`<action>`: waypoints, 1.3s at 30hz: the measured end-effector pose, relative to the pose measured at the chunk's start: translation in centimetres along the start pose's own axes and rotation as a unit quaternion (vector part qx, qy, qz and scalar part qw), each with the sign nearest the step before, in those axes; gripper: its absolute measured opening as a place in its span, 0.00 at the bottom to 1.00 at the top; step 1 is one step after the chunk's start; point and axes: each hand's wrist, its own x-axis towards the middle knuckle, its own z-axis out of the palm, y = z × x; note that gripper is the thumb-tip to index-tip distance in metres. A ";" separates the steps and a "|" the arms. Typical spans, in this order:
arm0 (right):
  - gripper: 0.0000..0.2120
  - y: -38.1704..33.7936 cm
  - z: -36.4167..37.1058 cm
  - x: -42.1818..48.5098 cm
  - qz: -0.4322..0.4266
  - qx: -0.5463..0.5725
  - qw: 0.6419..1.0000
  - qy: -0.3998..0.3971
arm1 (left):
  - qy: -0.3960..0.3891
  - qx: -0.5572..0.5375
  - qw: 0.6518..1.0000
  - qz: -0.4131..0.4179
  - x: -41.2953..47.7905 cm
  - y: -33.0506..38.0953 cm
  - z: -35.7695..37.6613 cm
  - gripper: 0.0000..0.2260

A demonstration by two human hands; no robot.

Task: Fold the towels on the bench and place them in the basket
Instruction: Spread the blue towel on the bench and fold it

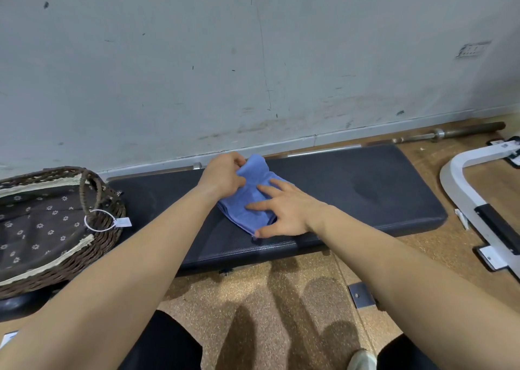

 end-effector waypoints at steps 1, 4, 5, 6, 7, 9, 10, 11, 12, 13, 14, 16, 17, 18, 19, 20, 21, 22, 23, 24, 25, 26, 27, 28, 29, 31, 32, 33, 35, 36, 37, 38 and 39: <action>0.31 0.4 -0.2 0.0 -0.004 0.010 0.999 0.031 | 0.004 0.008 1.000 0.012 0.2 0.1 -0.1 0.14; 0.21 2.2 -1.2 -0.5 0.034 0.079 0.985 0.149 | 0.012 0.032 0.998 0.049 0.2 0.4 -0.1 0.15; 0.18 2.8 -1.5 -0.7 0.056 0.094 0.978 0.180 | 0.012 0.039 0.997 0.062 0.1 0.5 0.1 0.16; 0.16 3.4 -1.7 -0.8 0.073 0.103 0.970 0.208 | 0.012 0.045 0.996 0.076 -0.1 0.6 0.2 0.16; 0.15 3.8 -1.8 -0.9 0.083 0.108 0.963 0.231 | 0.013 0.050 0.994 0.092 -0.3 0.7 0.5 0.16; 0.22 4.2 -2.1 -0.6 0.085 0.104 0.959 0.249 | 0.018 0.058 0.991 0.123 -0.9 1.0 1.1 0.17; 0.28 4.2 -2.3 -0.4 0.080 0.096 0.964 0.237 | 0.020 0.062 0.989 0.134 -1.4 1.2 1.4 0.17; 0.34 4.2 -2.4 -0.1 0.073 0.082 0.971 0.214 | 0.022 0.067 0.987 0.141 -1.8 1.3 1.8 0.17; 0.38 4.1 -2.6 0.2 0.064 0.061 0.978 0.190 | 0.023 0.072 0.986 0.147 -2.2 1.5 2.3 0.17; 0.40 4.1 -2.7 0.5 0.055 0.038 0.983 0.170 | 0.025 0.076 0.985 0.150 -2.6 1.6 2.8 0.16; 0.39 4.1 -2.8 0.8 0.048 0.012 0.987 0.155 | 0.024 0.078 0.985 0.152 -2.9 1.7 3.3 0.16; 0.33 4.2 -2.6 1.4 0.044 -0.028 0.991 0.125 | 0.015 0.077 0.985 0.153 -3.6 1.7 4.2 0.16; 0.29 4.3 -2.4 1.7 0.042 -0.043 0.992 0.114 | 0.012 0.073 0.985 0.153 -4.0 1.6 4.6 0.17; 0.27 4.4 -2.2 1.9 0.038 -0.051 0.992 0.108 | 0.013 0.070 0.986 0.151 -4.4 1.5 4.9 0.18; 0.24 4.5 -1.9 2.1 0.037 -0.051 0.992 0.108 | 0.024 0.079 0.985 0.149 -4.8 1.2 5.3 0.20; 0.22 4.6 -1.7 2.3 0.039 -0.041 0.992 0.114 | 0.045 0.104 0.983 0.145 -5.2 0.8 5.6 0.23; 0.21 4.7 -1.7 2.4 0.042 -0.023 0.992 0.121 | 0.067 0.131 0.980 0.136 -5.5 0.3 5.8 0.25; 0.19 4.7 -1.8 2.6 0.040 0.001 0.991 0.128 | 0.084 0.140 0.979 0.119 -5.7 -0.1 5.8 0.27; 0.18 4.8 -2.1 2.9 0.040 0.027 0.990 0.130 | 0.089 0.121 0.984 0.094 -5.7 -0.7 5.6 0.28; 0.16 4.8 -2.3 3.3 0.042 0.055 0.989 0.131 | 0.087 0.080 0.991 0.064 -5.6 -1.3 5.1 0.28; 0.15 4.8 -2.7 3.7 0.050 0.085 0.987 0.128 | 0.081 0.029 0.996 0.029 -5.3 -1.9 4.5 0.29; 0.13 4.9 -3.1 4.1 0.060 0.114 0.984 0.127 | 0.078 -0.022 0.997 -0.007 -4.9 -2.6 3.9 0.28; 0.12 5.1 -3.4 4.6 0.071 0.140 0.979 0.127 | 0.079 -0.072 0.993 -0.042 -4.3 -3.5 3.3 0.27; 0.11 5.4 -3.7 5.0 0.081 0.167 0.975 0.122 | 0.082 -0.120 0.987 -0.074 -3.8 -4.2 2.7 0.25; 0.12 5.6 -3.9 5.3 0.091 0.197 0.970 0.111 | 0.080 -0.160 0.979 -0.098 -3.2 -5.0 2.2 0.22; 0.14 6.2 -3.7 5.8 0.103 0.291 0.949 0.069 | 0.060 -0.190 0.972 -0.121 -2.2 -6.1 1.7 0.18; 0.14 6.5 -3.4 6.0 0.105 0.342 0.933 0.046 | 0.048 -0.184 0.974 -0.124 -1.9 -6.3 1.6 0.17; 0.16 6.8 -3.0 6.1 0.107 0.378 0.919 0.026 | 0.037 -0.177 0.976 -0.125 -1.4 -6.4 1.5 0.17; 0.22 7.4 -2.2 6.1 0.110 0.424 0.899 -0.006 | 0.016 -0.171 0.978 -0.120 -0.7 -6.4 1.2 0.17; 0.23 7.6 -1.9 5.9 0.110 0.439 0.892 -0.015 | 0.008 -0.162 0.980 -0.117 -0.4 -6.4 1.1 0.17; 0.22 7.8 -1.8 5.7 0.110 0.445 0.888 -0.016 | 0.003 -0.148 0.982 -0.115 -0.1 -6.4 1.1 0.17; 0.20 8.0 -1.6 5.6 0.113 0.447 0.887 -0.009 | 0.001 -0.130 0.985 -0.113 0.1 -6.4 1.0 0.17; 0.19 8.1 -1.4 5.5 0.118 0.447 0.887 0.001 | 0.001 -0.118 0.986 -0.115 0.4 -6.4 1.0 0.18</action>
